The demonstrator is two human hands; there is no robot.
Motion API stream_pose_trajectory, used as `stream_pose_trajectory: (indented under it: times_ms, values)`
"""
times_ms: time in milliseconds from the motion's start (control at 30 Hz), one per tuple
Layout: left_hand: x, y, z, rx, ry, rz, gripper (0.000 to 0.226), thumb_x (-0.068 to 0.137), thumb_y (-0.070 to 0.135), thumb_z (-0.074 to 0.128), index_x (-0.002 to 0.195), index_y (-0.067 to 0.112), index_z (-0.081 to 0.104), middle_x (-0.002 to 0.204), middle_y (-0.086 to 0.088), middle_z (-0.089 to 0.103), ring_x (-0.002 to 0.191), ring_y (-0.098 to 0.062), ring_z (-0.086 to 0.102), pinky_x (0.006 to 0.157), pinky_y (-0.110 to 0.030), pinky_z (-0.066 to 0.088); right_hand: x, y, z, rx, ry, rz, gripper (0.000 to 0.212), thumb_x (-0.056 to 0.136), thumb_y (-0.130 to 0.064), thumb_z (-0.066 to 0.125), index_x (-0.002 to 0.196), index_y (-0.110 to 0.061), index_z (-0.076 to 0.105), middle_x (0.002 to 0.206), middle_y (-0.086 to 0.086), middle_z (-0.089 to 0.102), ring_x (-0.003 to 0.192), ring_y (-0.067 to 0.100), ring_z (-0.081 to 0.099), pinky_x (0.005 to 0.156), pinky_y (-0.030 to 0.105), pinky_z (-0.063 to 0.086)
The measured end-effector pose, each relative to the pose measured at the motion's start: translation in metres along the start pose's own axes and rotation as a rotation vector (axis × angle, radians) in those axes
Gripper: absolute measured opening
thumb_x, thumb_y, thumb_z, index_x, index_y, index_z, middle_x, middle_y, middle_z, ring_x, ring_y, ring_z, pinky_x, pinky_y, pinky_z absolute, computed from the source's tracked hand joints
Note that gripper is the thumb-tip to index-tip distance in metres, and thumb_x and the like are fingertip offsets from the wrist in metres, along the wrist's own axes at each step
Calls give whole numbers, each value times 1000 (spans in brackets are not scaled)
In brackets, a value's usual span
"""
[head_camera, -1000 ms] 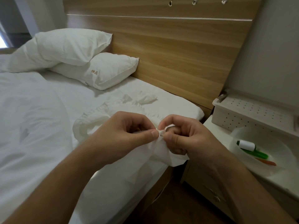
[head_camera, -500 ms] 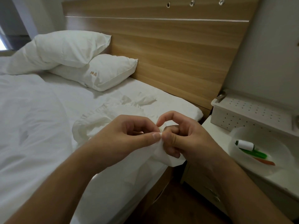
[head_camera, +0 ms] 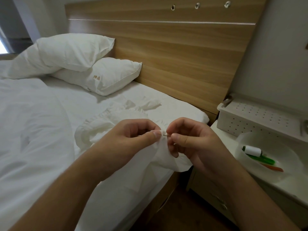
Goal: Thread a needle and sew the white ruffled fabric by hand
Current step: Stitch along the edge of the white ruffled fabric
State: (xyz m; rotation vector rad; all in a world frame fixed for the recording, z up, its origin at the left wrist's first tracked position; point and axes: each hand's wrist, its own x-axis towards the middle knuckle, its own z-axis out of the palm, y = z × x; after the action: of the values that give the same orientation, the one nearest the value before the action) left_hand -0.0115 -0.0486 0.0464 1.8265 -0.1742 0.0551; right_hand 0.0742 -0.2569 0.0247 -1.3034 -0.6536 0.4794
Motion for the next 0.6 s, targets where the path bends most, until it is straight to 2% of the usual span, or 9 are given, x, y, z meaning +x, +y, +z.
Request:
stream_pose_trajectory:
  times_ms: [100,233,300,367,433,467,600]
  values:
    - [0,0,1,-16,9,-13,19,102,27,64,92,20,79,85,-3,73,82,-13,66,77,-30,51,-1,0,2,24,28,-33,9,87,2,67,96,-2,70,84,18,63,73,27,61,64,32,53]
    - [1,0,3,-12,6,-16,19,104,26,64,95,17,78,94,-18,73,86,-18,65,82,-37,51,-1,2,9,57,140,-57,16,83,11,69,93,-2,68,78,17,60,68,29,61,61,32,53]
    - [1,-1,3,-13,-7,-9,19,105,28,66,99,15,78,102,-23,73,90,-24,67,86,-43,51,-1,4,13,77,155,-69,18,80,8,72,95,0,66,75,16,59,65,28,60,60,33,52]
    - [2,-3,4,-13,-11,-2,24,102,32,64,103,12,77,105,-24,73,97,-37,69,91,-52,53,-1,3,16,53,150,-72,16,83,7,72,96,-1,68,74,15,61,65,25,61,61,32,53]
    - [2,-3,4,1,-1,5,26,101,34,62,103,13,77,106,-24,73,106,-47,66,94,-60,53,-2,0,16,26,132,-49,18,81,-3,73,99,-4,72,75,14,66,67,24,63,63,31,56]
    - [2,-3,3,8,2,10,25,102,33,63,103,13,77,106,-24,72,106,-47,66,95,-61,53,-2,-1,15,22,120,-34,20,80,-7,72,101,-5,73,78,14,68,69,25,65,65,31,56]
    - [2,-2,2,10,19,-11,21,106,24,61,97,16,78,96,-14,75,89,-21,67,82,-36,53,-2,-2,14,25,114,-38,15,90,7,64,101,-1,72,85,15,68,75,27,65,70,32,58]
